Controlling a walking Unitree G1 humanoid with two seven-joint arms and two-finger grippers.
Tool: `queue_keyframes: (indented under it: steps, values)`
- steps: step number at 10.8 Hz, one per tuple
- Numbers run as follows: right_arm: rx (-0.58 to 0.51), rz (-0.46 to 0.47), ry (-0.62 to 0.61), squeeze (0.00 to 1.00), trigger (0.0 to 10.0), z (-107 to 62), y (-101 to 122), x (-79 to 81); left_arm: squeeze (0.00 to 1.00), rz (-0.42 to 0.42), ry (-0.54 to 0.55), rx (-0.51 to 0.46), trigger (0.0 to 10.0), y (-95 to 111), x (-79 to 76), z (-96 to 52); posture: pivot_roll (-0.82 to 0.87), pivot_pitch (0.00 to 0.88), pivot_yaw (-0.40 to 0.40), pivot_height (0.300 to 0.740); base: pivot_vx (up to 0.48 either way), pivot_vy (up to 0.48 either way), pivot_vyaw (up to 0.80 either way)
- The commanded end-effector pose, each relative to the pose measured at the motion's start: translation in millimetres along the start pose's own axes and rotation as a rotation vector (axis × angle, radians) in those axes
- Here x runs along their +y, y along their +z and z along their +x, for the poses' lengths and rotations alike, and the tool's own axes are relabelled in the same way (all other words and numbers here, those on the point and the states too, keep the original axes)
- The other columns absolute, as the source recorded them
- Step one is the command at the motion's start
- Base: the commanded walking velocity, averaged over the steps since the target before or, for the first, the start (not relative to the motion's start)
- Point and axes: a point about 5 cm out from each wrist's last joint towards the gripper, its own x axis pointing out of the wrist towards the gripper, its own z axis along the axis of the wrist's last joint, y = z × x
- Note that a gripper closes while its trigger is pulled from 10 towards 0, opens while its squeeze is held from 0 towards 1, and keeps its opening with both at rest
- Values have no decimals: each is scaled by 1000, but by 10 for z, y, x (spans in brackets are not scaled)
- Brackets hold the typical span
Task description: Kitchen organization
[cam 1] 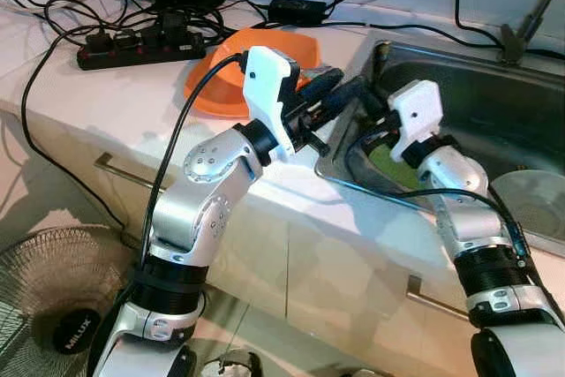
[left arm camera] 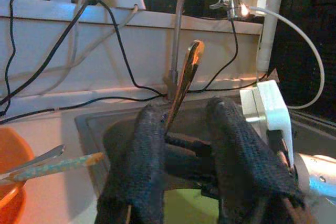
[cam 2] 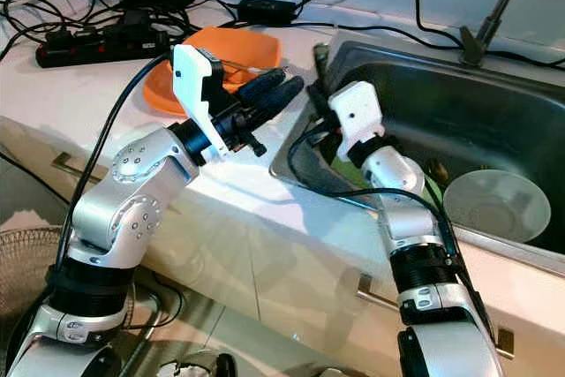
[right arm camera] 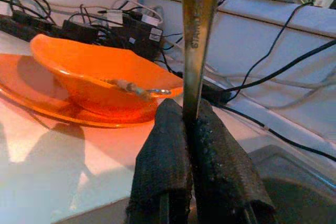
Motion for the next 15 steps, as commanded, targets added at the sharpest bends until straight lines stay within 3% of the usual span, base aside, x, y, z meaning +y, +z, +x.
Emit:
queue_keyframes:
  steps: [1,2,3,4,5,6,10,12,13,14,15]
  values:
    - [-13,-20,-46,0,0,10,46,-119,1000,-8,-4,-7,10000,6,-15,-13,83,37,53,740,0,0,0]
    - [2,-35,-97,0,0,-5,28,-222,1000,-7,4,5,10000,-30,0,-40,82,40,54,740,0,0,0]
    - [27,-35,-150,0,0,-15,-4,-308,451,5,29,26,10000,-90,30,-71,80,43,54,740,0,0,0]
    - [98,-21,-242,0,0,-20,-93,-426,0,26,48,67,10000,-183,55,-99,79,45,55,740,0,0,0]
    - [135,-6,-287,0,6549,-15,-137,-479,0,27,59,84,10000,-233,59,-107,80,46,54,740,0,0,0]
    - [167,21,-343,0,10000,2,-179,-542,0,37,80,120,10000,-337,70,-141,80,50,52,740,0,0,0]
    - [250,82,-459,0,10000,-10,-289,-710,0,48,195,193,10000,-604,180,-282,82,57,42,740,0,0,0]
    - [318,136,-554,0,10000,-96,-390,-803,0,41,259,218,10000,-722,228,-360,85,60,35,740,0,0,0]
    - [360,114,-546,0,10000,-128,-441,-802,0,42,278,235,10000,-777,246,-416,88,62,33,740,0,0,0]
    - [397,170,-565,0,10000,-165,-506,-798,0,38,303,254,10000,-838,267,-476,85,65,32,740,0,0,0]
    - [435,156,-567,0,10000,-188,-547,-792,0,39,308,261,10000,-863,259,-495,90,65,28,740,0,0,0]
